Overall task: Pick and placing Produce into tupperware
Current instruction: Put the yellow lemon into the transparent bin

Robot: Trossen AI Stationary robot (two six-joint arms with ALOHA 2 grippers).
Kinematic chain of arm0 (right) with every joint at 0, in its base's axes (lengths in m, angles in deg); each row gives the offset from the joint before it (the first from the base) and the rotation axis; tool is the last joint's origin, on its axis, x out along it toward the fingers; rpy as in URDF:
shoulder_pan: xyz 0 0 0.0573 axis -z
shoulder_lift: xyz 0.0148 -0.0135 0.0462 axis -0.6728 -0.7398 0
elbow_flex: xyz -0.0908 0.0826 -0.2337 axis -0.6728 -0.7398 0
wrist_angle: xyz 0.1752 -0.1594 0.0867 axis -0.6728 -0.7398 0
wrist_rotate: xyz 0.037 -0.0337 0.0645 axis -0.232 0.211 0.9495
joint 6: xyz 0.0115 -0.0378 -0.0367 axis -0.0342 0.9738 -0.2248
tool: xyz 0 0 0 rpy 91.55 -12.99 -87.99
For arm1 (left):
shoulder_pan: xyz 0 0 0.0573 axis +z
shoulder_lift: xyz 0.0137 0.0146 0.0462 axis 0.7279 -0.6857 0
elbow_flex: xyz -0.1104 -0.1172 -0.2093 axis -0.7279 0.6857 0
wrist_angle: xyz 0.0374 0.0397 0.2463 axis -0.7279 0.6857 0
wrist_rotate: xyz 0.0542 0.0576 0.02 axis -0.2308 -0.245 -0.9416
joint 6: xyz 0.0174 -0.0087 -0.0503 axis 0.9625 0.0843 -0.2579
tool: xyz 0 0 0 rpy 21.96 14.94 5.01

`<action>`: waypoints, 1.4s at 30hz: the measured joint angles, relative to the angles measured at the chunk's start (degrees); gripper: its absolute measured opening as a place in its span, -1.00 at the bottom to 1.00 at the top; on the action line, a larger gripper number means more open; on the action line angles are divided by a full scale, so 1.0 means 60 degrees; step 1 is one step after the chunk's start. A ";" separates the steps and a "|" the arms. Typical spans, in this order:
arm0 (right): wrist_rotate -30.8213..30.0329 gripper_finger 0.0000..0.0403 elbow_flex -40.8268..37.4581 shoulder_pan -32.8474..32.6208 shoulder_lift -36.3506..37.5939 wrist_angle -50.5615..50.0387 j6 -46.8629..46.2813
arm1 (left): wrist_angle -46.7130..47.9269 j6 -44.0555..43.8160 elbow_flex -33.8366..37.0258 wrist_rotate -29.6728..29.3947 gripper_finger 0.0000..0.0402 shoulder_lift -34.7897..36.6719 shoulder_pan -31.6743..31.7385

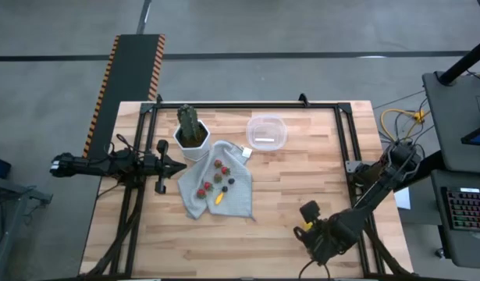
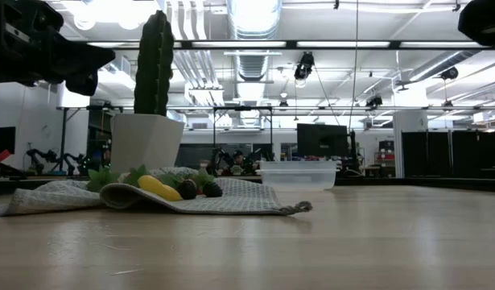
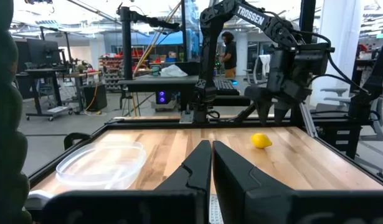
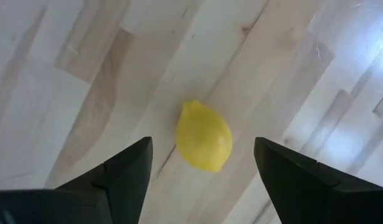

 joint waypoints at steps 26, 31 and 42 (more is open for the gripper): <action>-0.0038 0.32 -0.1666 0.0128 0.0022 0.1488 0.0104 | 0.0000 0.0000 -0.0002 0.0004 -1.00 -0.0037 0.0002; -0.0025 0.33 -0.1823 0.0226 0.0025 0.1748 0.0169 | 0.0000 0.0000 -0.0002 0.0003 -1.00 -0.0034 0.0004; 0.0000 0.29 -0.2022 0.0233 0.0026 0.1828 0.0100 | 0.0000 -0.0004 -0.0002 0.0003 -1.00 -0.0037 0.0000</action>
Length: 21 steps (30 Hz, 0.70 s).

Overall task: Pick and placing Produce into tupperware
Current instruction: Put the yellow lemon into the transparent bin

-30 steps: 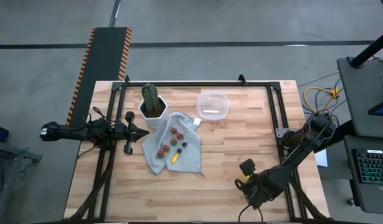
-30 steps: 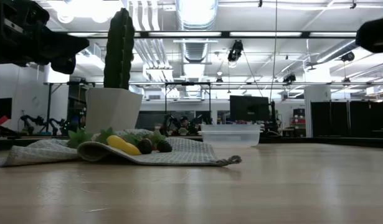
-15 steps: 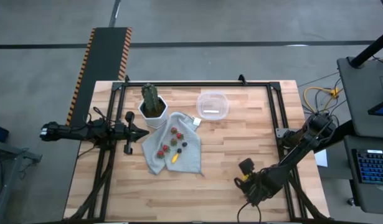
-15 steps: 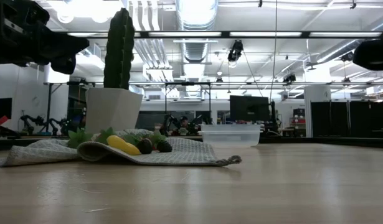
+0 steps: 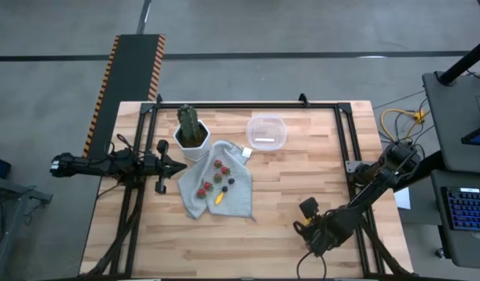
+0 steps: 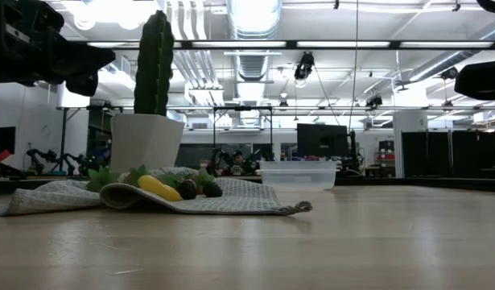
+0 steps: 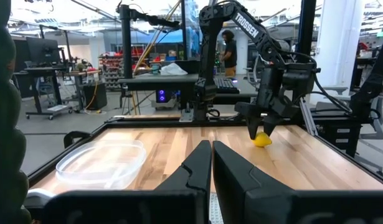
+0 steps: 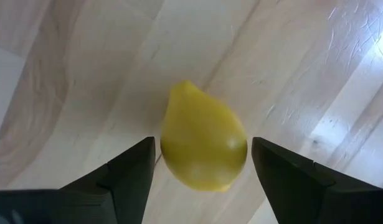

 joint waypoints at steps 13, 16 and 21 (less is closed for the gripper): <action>0.0003 0.26 -0.0178 0.0033 0.0000 0.0389 0.0000 | -0.0043 0.0000 0.0000 0.0001 -1.00 0.0001 0.0000; 0.0006 0.25 -0.0283 0.0033 0.0000 0.0483 0.0007 | -0.0047 0.0000 0.0003 -0.0002 -1.00 0.0004 0.0000; 0.0006 0.22 -0.0293 0.0033 0.0000 0.0510 0.0004 | -0.0046 0.0001 0.0001 0.0001 -1.00 0.0001 0.0003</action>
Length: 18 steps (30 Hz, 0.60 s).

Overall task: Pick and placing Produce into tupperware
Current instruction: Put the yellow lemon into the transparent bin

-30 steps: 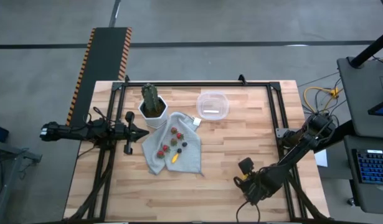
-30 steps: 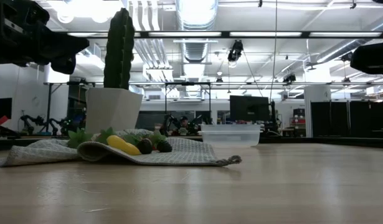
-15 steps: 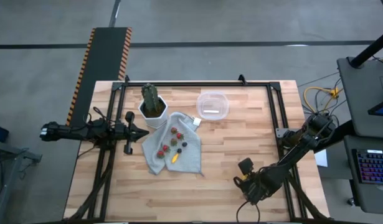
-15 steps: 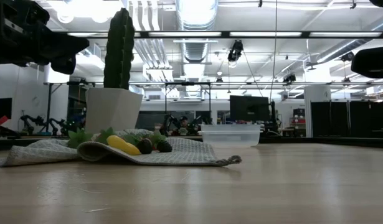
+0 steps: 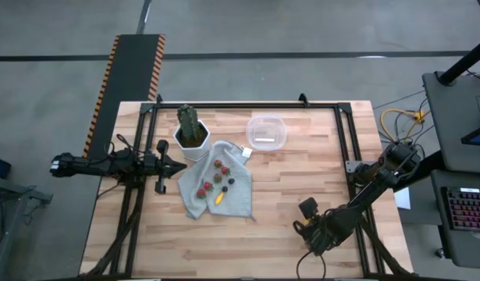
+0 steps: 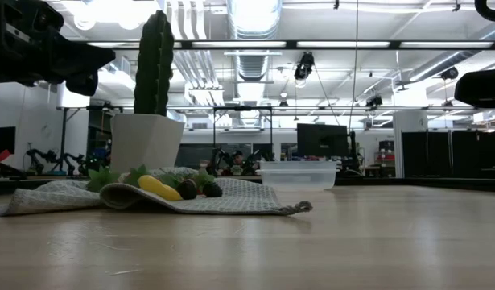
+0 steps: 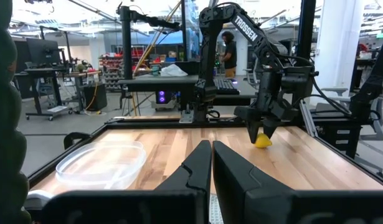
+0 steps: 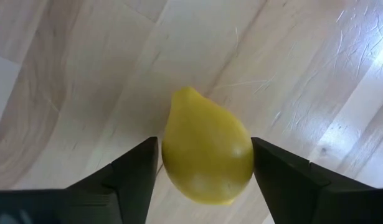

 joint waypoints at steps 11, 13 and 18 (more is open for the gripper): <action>-0.0006 0.00 0.0000 0.0000 0.0000 0.0000 -0.0004 | 0.0003 -0.0001 0.0003 -0.0001 -1.00 0.0013 -0.0002; -0.0007 -0.03 0.0000 0.0000 0.0004 -0.0003 -0.0004 | 0.0003 -0.0001 -0.0001 -0.0001 -1.00 0.0013 -0.0003; -0.0027 -0.03 0.0000 0.0000 0.0004 0.0004 -0.0007 | 0.0003 -0.0001 0.0001 -0.0002 -1.00 0.0017 -0.0001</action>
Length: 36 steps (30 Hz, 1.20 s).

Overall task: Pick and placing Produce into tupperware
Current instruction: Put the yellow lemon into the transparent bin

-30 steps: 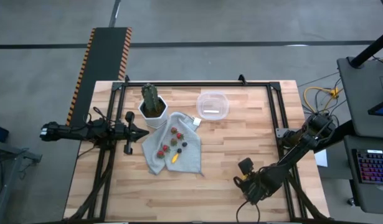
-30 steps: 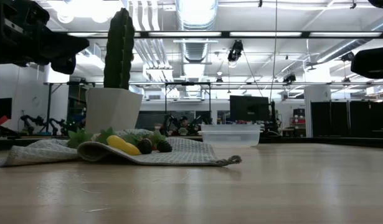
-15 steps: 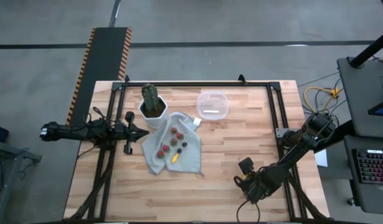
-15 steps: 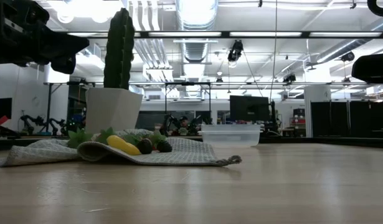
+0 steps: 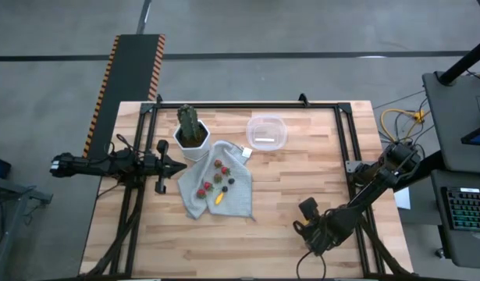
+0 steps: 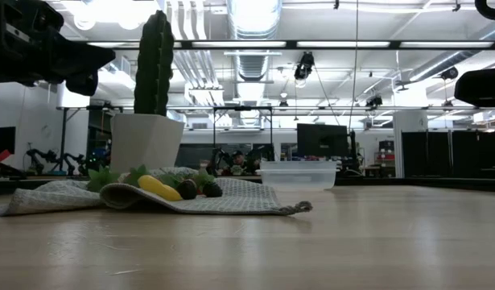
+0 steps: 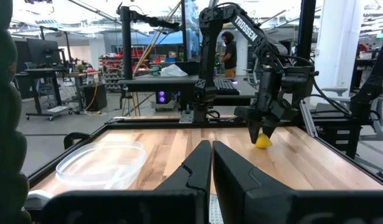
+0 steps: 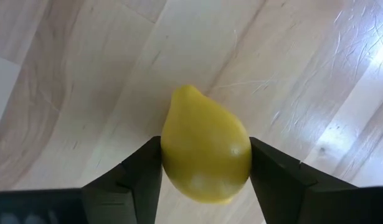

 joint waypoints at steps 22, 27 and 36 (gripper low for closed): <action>-0.5353 -0.03 0.0233 0.3096 0.0985 0.0337 -0.0602 | 0.0006 0.0000 0.0000 0.0006 -1.00 -0.0012 -0.0001; -0.5837 -0.03 0.0233 0.4285 0.2129 0.1466 0.0745 | -0.0036 0.0000 0.0002 0.0014 -1.00 -0.0015 -0.0002; -0.4627 -0.03 0.0034 0.6766 0.4264 0.5104 0.3542 | -0.0285 0.0000 -0.0001 0.0013 -1.00 -0.0001 -0.0002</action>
